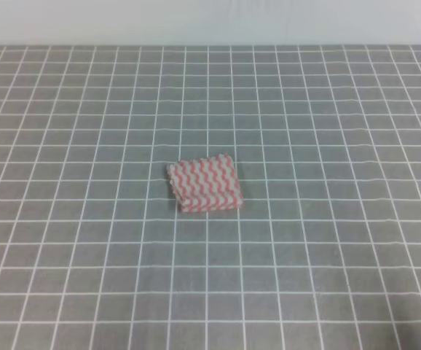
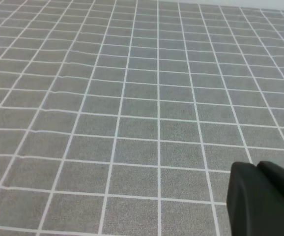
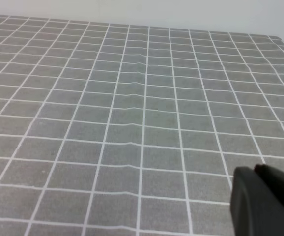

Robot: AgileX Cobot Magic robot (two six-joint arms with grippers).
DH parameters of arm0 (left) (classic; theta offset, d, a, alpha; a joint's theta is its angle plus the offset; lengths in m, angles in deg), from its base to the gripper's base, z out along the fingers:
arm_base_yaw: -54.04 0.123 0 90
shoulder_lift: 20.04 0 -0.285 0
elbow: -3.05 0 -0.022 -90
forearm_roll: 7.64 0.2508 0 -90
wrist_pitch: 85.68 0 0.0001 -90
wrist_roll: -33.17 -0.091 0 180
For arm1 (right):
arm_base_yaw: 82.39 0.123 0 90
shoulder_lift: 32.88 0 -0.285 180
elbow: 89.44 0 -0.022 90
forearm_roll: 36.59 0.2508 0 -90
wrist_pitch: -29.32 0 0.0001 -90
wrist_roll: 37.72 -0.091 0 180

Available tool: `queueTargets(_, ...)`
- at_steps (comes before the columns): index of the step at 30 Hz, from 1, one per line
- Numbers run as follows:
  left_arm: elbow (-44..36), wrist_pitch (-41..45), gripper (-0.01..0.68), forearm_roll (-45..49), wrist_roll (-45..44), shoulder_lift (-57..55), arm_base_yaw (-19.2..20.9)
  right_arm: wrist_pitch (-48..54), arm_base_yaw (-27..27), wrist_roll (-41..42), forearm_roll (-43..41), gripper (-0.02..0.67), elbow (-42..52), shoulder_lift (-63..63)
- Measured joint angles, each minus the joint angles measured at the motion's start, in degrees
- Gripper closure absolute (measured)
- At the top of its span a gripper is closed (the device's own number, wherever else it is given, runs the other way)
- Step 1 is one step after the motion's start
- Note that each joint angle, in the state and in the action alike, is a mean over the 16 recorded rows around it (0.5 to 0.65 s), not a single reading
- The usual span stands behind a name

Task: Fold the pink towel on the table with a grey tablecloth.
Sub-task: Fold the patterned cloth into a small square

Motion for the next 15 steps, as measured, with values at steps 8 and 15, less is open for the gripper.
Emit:
queueTargets(8, -0.2, -0.2, 0.673, -0.1, 0.4, 0.2, 0.0, 0.1, 0.0, 0.0, 0.0, 0.666, -0.2, 0.2)
queueTargets(15, -0.2, -0.2, 0.673, -0.1, 0.6, 0.3, 0.0, 0.0, 0.0, 0.0, 0.0, 0.666, -0.1, 0.1)
